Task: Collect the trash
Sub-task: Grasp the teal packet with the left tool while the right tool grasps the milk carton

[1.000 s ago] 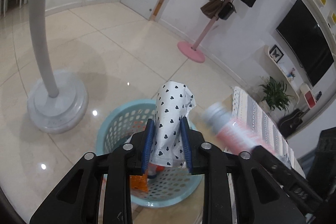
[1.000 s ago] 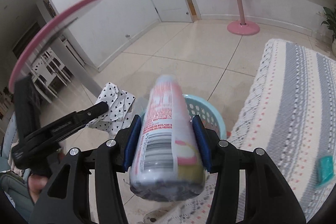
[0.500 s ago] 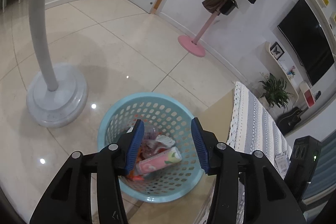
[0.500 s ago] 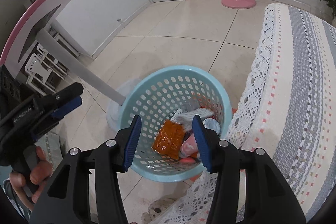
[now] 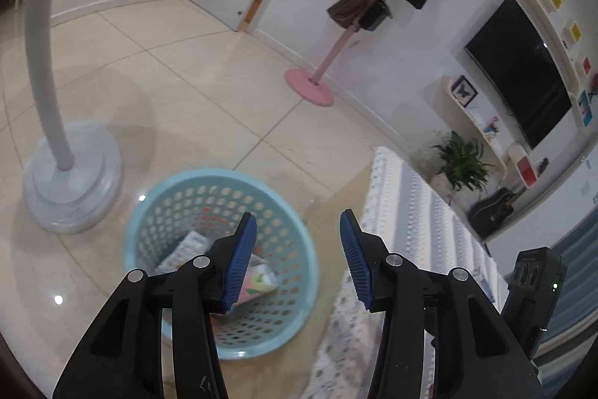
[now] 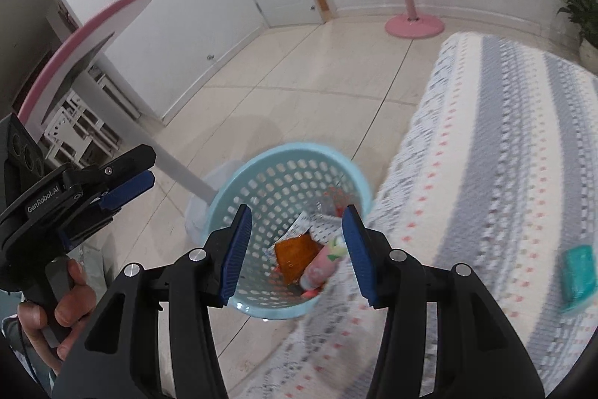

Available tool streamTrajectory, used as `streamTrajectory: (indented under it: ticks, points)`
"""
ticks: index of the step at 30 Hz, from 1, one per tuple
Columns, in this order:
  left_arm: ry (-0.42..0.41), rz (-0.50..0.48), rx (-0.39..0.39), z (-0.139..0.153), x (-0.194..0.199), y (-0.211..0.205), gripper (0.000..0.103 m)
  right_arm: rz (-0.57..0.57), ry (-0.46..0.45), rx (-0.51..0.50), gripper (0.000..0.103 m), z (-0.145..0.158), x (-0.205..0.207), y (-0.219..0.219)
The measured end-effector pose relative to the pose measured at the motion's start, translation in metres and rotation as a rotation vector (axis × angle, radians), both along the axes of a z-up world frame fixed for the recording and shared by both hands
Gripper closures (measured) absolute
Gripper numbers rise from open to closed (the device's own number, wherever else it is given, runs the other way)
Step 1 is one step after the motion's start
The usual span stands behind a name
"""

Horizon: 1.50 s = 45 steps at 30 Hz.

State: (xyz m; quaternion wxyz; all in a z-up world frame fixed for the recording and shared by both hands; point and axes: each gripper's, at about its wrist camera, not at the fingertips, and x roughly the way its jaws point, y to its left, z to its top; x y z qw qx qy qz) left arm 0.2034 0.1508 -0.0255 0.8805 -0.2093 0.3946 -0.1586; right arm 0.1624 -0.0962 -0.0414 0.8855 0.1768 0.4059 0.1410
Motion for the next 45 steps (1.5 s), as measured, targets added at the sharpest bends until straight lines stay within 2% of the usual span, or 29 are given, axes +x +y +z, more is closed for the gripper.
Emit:
streamTrajectory:
  ticks: [10, 12, 18, 21, 24, 27, 29, 32, 35, 40, 43, 45]
  points:
    - [-0.010, -0.123, -0.018, 0.005, -0.005, -0.077, 0.057, -0.134, -0.120, -0.161, 0.056, 0.029, -0.036, -0.076]
    - [-0.012, -0.170, -0.038, 0.005, -0.007, -0.096, 0.053, -0.160, -0.126, -0.192, 0.056, 0.031, -0.044, -0.097]
    - [-0.016, -0.277, -0.026, -0.001, -0.016, -0.160, 0.049, -0.284, -0.093, -0.222, 0.056, 0.024, -0.070, -0.177]
    - [-0.011, -0.346, 0.013, -0.009, -0.025, -0.202, 0.045, -0.352, -0.077, -0.245, 0.056, 0.020, -0.083, -0.218]
    - [-0.008, -0.410, 0.086, -0.022, -0.036, -0.240, 0.042, -0.418, -0.063, -0.279, 0.056, 0.013, -0.094, -0.257]
    - [-0.014, -0.462, 0.197, -0.039, -0.048, -0.281, 0.039, -0.478, -0.057, -0.341, 0.056, 0.006, -0.102, -0.290]
    - [-0.009, -0.491, 0.264, -0.051, -0.054, -0.305, 0.039, -0.493, -0.056, -0.363, 0.056, 0.002, -0.105, -0.304]
    - [0.017, -0.507, 0.313, -0.068, -0.054, -0.328, 0.038, -0.495, -0.034, -0.374, 0.056, -0.009, -0.109, -0.331]
    - [0.054, -0.492, 0.318, -0.086, -0.053, -0.341, 0.038, -0.492, -0.004, -0.391, 0.056, -0.018, -0.105, -0.344]
    - [0.111, -0.481, 0.291, -0.101, -0.049, -0.348, 0.038, -0.461, 0.050, -0.352, 0.056, -0.035, -0.100, -0.363]
    - [0.105, -0.482, 0.341, -0.104, -0.052, -0.356, 0.039, -0.436, 0.061, -0.307, 0.056, -0.039, -0.097, -0.366]
    - [0.076, -0.485, 0.421, -0.105, -0.057, -0.363, 0.043, -0.416, 0.069, -0.297, 0.054, -0.041, -0.096, -0.366]
